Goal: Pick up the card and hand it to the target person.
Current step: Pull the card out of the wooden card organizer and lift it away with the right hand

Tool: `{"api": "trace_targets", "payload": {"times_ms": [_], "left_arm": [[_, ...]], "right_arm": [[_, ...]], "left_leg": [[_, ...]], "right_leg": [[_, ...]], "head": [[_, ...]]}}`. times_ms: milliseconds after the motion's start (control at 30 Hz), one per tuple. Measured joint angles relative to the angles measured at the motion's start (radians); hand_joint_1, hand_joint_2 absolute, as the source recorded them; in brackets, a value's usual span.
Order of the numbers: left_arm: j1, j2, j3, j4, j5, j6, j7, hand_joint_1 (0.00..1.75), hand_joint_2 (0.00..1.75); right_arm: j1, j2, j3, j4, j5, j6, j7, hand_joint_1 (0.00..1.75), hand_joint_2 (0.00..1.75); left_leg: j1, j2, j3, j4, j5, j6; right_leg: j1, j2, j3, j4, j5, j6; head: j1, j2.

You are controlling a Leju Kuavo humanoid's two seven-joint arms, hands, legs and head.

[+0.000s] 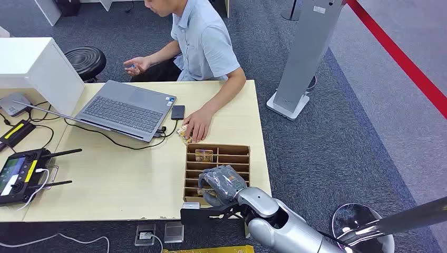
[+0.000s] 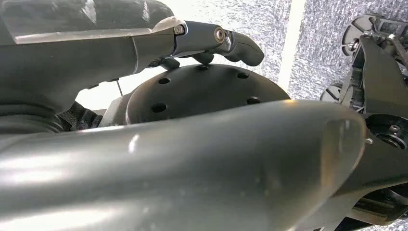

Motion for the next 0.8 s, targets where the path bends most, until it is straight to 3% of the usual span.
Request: {"api": "trace_targets", "payload": {"times_ms": [233, 433, 800], "left_arm": [[0.0, 0.0, 0.0, 0.0, 0.002, 0.001, -0.003, 0.0, 0.0], [0.001, 0.0, 0.0, 0.0, 0.002, 0.006, -0.008, 0.0, 0.0], [0.001, -0.001, 0.0, 0.0, 0.003, 0.005, -0.012, 0.0, 0.0]], "right_arm": [[-0.015, 0.014, 0.024, 0.022, -0.008, -0.009, -0.009, 1.11, 1.75], [-0.03, 0.024, 0.036, 0.04, -0.02, -0.018, -0.014, 1.74, 1.75], [-0.048, 0.035, 0.051, 0.069, -0.008, -0.079, -0.038, 1.75, 1.75]], "left_leg": [[0.0, 0.0, 0.0, 0.0, 0.0, 0.0], [0.0, 0.0, 0.0, 0.0, 0.0, 0.0], [0.0, -0.001, -0.003, 0.0, 0.0, 0.0]], "right_leg": [[0.0, 0.0, 0.0, 0.0, 0.0, 0.0], [0.0, 0.0, 0.0, 0.0, 0.0, 0.0], [0.0, 0.0, -0.002, 0.0, 0.0, 0.0]], "head": [[-0.001, 0.0], [-0.001, 0.0], [0.0, 0.0]]}}
